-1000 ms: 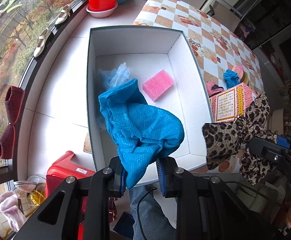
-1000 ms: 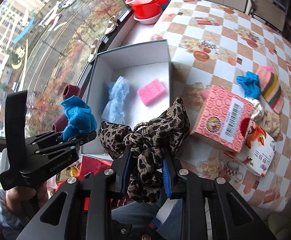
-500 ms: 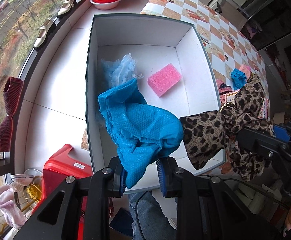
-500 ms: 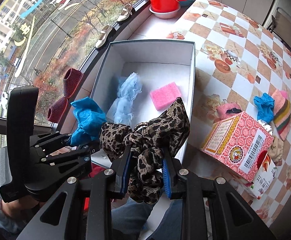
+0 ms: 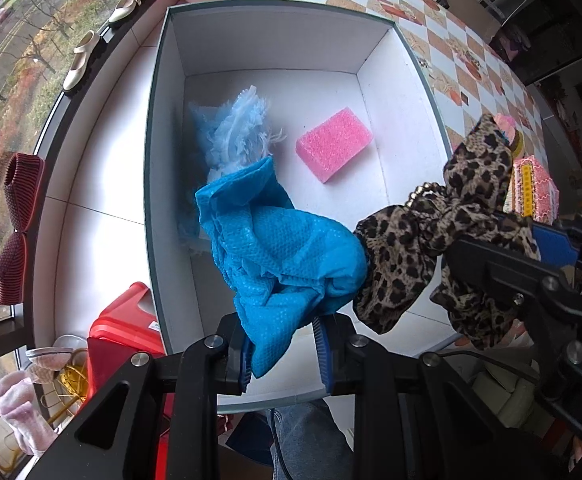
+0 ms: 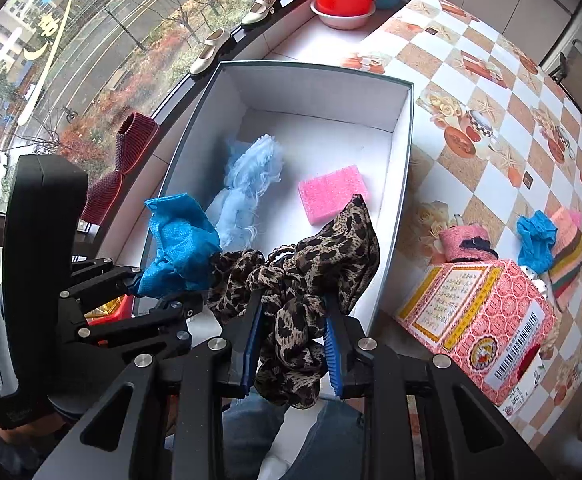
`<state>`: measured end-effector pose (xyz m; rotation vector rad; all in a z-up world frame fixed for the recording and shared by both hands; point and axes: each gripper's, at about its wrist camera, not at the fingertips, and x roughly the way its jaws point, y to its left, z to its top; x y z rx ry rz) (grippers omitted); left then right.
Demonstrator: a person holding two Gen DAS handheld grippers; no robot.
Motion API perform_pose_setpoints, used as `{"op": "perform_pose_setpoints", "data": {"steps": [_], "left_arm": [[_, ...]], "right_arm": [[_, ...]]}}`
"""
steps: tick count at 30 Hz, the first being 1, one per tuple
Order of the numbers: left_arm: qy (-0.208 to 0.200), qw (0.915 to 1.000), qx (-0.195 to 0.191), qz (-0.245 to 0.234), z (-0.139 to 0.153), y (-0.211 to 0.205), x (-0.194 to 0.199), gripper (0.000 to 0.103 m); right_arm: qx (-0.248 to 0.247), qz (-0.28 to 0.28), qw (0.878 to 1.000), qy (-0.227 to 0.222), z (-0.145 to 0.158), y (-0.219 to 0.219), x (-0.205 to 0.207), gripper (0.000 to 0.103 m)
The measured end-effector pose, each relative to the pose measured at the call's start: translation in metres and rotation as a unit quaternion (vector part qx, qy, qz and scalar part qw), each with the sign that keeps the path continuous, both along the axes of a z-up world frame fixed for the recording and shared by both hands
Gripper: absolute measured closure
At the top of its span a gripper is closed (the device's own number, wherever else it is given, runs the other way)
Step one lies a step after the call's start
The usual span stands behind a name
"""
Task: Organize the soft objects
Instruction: 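Lower the blue cloth and leopard scarf into the box and open both tools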
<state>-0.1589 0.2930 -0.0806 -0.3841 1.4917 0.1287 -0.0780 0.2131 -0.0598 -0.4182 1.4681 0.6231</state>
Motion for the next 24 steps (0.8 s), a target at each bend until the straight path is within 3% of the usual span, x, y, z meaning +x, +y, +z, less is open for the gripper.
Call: {"op": "perform_pose_setpoints", "data": {"steps": [17, 24], "left_arm": [[0.042, 0.9991, -0.006, -0.004, -0.031, -0.010, -0.001, 0.075], [0.048, 0.9988, -0.004, 0.002, -0.035, -0.009, -0.004, 0.070]], "right_arm": [[-0.020, 0.020, 0.998, 0.048, -0.039, 0.002, -0.006, 0.075], [-0.022, 0.019, 0.998, 0.057, -0.044, 0.002, -0.007, 0.075]]}}
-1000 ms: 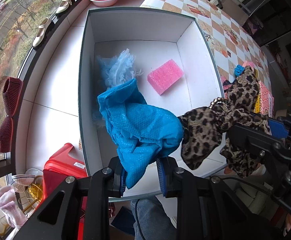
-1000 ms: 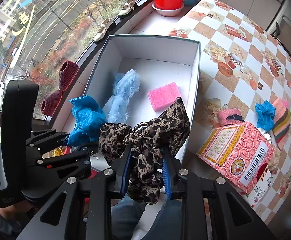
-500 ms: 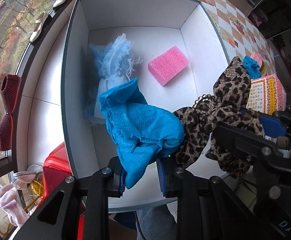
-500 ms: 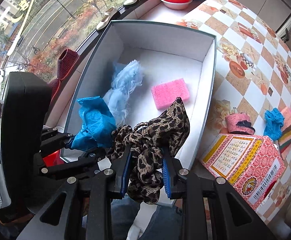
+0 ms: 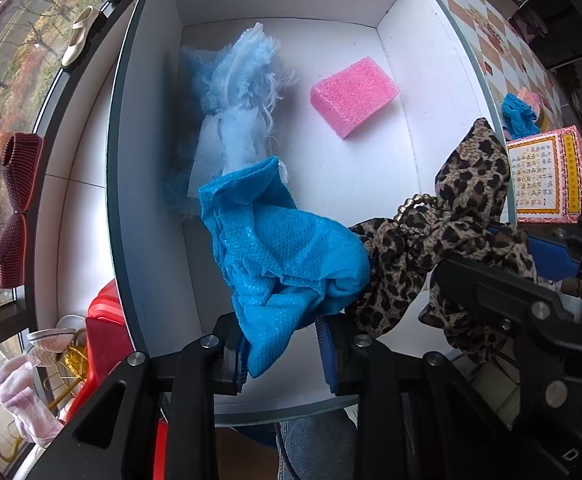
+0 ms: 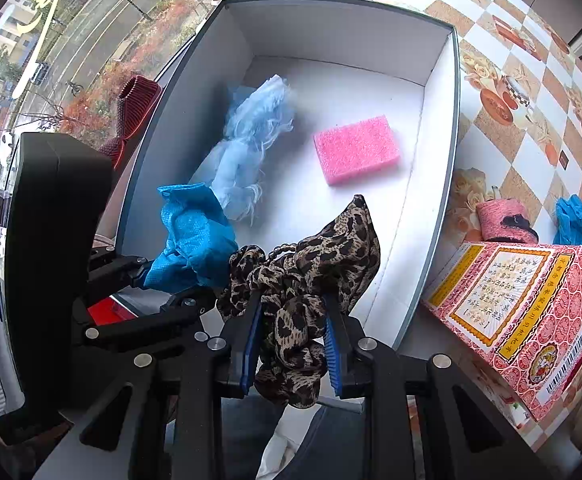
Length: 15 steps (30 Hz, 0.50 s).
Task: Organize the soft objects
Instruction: 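Lower the blue cloth and leopard scarf into the box and open both tools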
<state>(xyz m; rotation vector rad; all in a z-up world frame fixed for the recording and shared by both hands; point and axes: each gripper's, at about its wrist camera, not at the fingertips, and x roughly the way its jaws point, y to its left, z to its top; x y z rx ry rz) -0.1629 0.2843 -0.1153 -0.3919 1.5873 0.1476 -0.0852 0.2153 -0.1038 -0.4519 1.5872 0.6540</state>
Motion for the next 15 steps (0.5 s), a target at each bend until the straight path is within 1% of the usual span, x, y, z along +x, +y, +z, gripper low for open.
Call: {"op": "perform_pose_setpoints", "data": {"steps": [1, 2, 6, 8, 9, 10, 11, 14, 15], "left_arm": [[-0.001, 1.0000, 0.001, 0.001, 0.000, 0.000, 0.000, 0.066], [-0.001, 1.0000, 0.003, 0.002, 0.000, 0.000, 0.000, 0.060], [0.004, 1.0000, 0.005, 0.006, 0.001, 0.001, 0.001, 0.048], [0.005, 1.0000, 0.004, 0.007, 0.002, 0.000, 0.002, 0.034], [0.004, 1.0000, 0.004, 0.008, 0.004, 0.000, 0.004, 0.030], [0.002, 1.0000, 0.002, 0.009, 0.004, 0.001, 0.004, 0.022], [-0.001, 0.9999, -0.003, 0.016, 0.005, 0.003, 0.003, 0.021], [0.001, 0.9995, -0.011, 0.030, 0.004, 0.006, 0.005, 0.021], [0.001, 0.9994, -0.012, 0.033, 0.005, 0.007, 0.005, 0.020]], "right_arm": [[0.000, 0.000, 1.000, -0.001, 0.000, 0.000, 0.000, 0.075], [0.000, -0.001, 1.000, -0.002, 0.000, 0.000, 0.000, 0.074], [0.004, -0.007, 1.000, 0.001, 0.000, 0.000, 0.002, 0.067], [0.005, -0.008, 1.000, -0.002, 0.002, 0.001, 0.003, 0.067], [0.006, -0.009, 1.000, -0.004, 0.003, 0.001, 0.003, 0.060], [0.009, -0.013, 1.000, -0.007, 0.006, 0.000, 0.004, 0.050], [0.012, -0.017, 1.000, -0.009, 0.008, -0.001, 0.006, 0.034], [0.017, -0.024, 0.999, -0.014, 0.012, -0.004, 0.009, 0.033], [0.017, -0.024, 0.999, -0.018, 0.014, -0.005, 0.011, 0.029]]}}
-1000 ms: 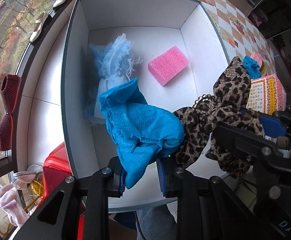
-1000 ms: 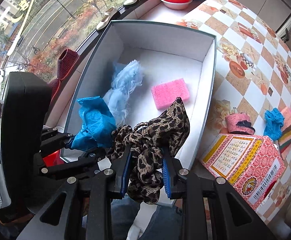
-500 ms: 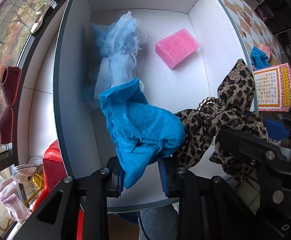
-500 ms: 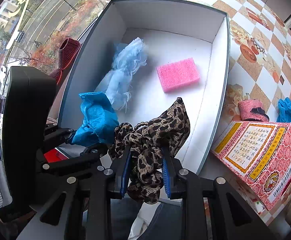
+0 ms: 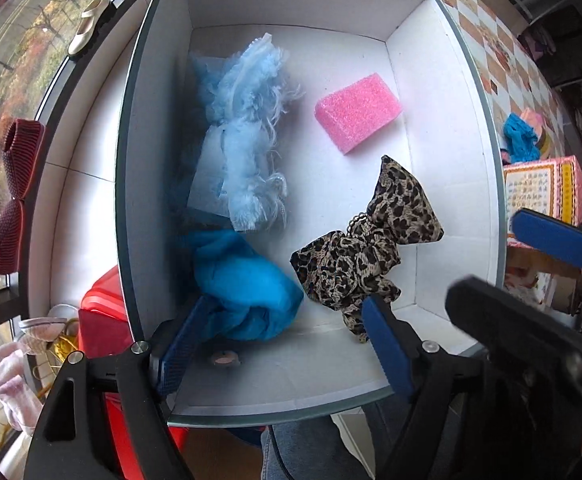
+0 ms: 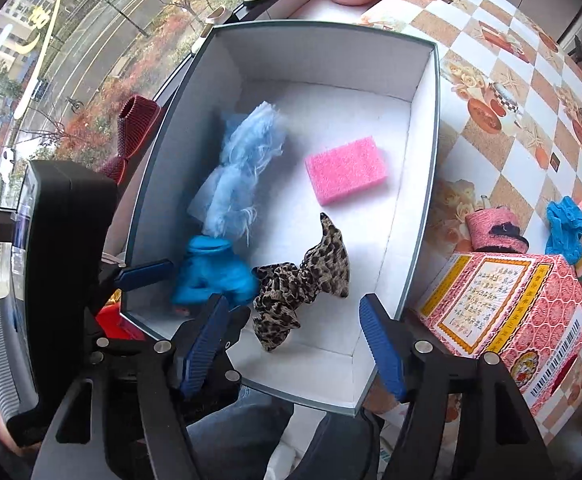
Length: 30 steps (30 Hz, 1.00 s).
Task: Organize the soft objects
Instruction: 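Lower the blue cloth and leopard scarf into the box and open both tools, then move both tools back over the pile on the table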
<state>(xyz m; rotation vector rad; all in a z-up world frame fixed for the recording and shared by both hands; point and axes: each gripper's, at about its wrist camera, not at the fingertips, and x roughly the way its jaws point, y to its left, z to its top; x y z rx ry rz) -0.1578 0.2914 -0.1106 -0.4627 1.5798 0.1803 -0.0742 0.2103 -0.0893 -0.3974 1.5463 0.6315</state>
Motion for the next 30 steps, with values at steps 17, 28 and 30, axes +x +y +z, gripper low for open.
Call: {"op": "perform_pose_setpoints", "data": {"steps": [17, 28, 30], "left_arm": [[-0.084, 0.9882, -0.090, 0.091, 0.051, 0.036, 0.010, 0.009], [-0.094, 0.9881, -0.108, 0.056, 0.080, 0.008, 0.050, 0.009], [-0.096, 0.9886, -0.108, 0.042, 0.087, -0.003, 0.061, 0.009]], "right_arm": [[0.073, -0.084, 0.992, -0.052, 0.067, -0.021, 0.035, 0.000], [0.120, -0.169, 0.976, -0.066, 0.107, -0.082, 0.057, 0.000], [0.125, -0.196, 0.970, -0.069, 0.112, -0.103, 0.063, 0.000]]}}
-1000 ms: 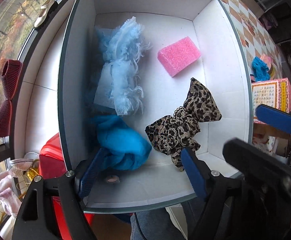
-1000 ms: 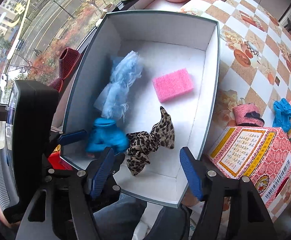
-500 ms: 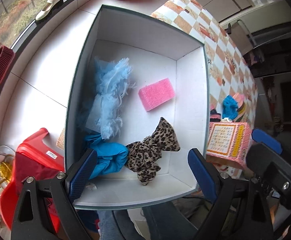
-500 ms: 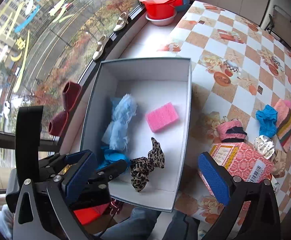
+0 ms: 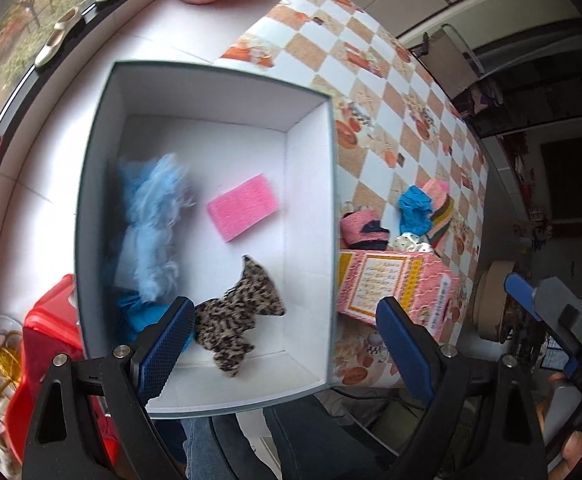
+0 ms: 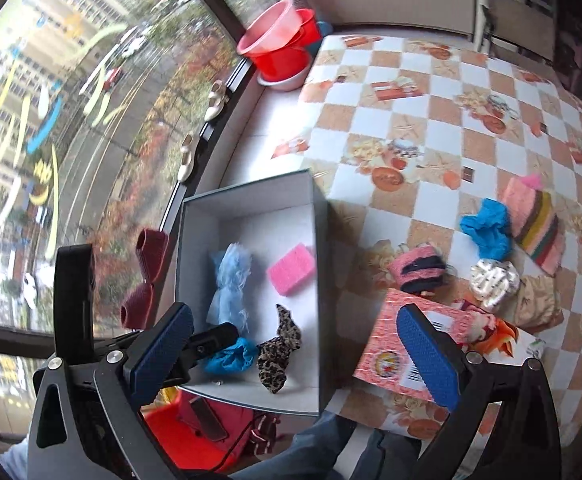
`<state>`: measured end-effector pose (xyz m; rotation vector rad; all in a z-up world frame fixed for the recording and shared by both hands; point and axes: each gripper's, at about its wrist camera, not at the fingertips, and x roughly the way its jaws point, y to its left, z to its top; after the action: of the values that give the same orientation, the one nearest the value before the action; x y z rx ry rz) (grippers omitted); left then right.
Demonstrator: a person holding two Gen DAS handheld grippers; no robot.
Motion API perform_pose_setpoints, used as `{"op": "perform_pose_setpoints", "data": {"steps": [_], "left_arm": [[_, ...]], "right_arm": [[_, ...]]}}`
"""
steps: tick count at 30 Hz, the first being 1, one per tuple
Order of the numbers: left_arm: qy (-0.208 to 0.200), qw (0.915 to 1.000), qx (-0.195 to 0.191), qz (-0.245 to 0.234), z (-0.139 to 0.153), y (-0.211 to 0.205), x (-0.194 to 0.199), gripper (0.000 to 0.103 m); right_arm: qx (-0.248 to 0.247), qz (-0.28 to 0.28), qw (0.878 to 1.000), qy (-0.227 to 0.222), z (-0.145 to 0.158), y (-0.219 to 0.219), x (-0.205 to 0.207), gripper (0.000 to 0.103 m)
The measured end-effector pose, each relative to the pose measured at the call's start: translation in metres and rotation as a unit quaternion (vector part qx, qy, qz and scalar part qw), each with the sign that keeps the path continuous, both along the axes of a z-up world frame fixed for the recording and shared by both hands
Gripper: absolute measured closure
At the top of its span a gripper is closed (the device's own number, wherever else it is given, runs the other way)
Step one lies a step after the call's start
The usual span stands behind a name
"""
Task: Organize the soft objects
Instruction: 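Move both tools back over the pile on the table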
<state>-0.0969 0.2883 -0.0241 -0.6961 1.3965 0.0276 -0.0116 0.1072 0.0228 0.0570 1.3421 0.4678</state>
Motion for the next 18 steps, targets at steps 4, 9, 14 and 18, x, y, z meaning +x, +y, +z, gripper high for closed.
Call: {"op": "perform_pose_setpoints", "data": {"steps": [4, 9, 14, 18], "left_arm": [[-0.002, 0.9997, 0.001, -0.025, 0.007, -0.022, 0.020, 0.009], [0.008, 0.9985, -0.006, -0.054, 0.006, -0.056, 0.044, 0.009], [0.021, 0.9972, -0.005, -0.072, 0.002, -0.084, 0.068, 0.009], [0.030, 0.9961, 0.002, -0.083, 0.000, -0.106, 0.089, 0.009]], "right_arm": [[-0.003, -0.052, 0.999, -0.006, 0.006, -0.048, 0.011, 0.000], [-0.022, -0.132, 0.991, 0.012, -0.006, -0.122, 0.024, 0.000], [-0.033, -0.186, 0.981, 0.040, -0.031, -0.179, 0.031, 0.000], [-0.046, -0.206, 0.976, 0.062, -0.052, -0.209, 0.040, 0.000]]}}
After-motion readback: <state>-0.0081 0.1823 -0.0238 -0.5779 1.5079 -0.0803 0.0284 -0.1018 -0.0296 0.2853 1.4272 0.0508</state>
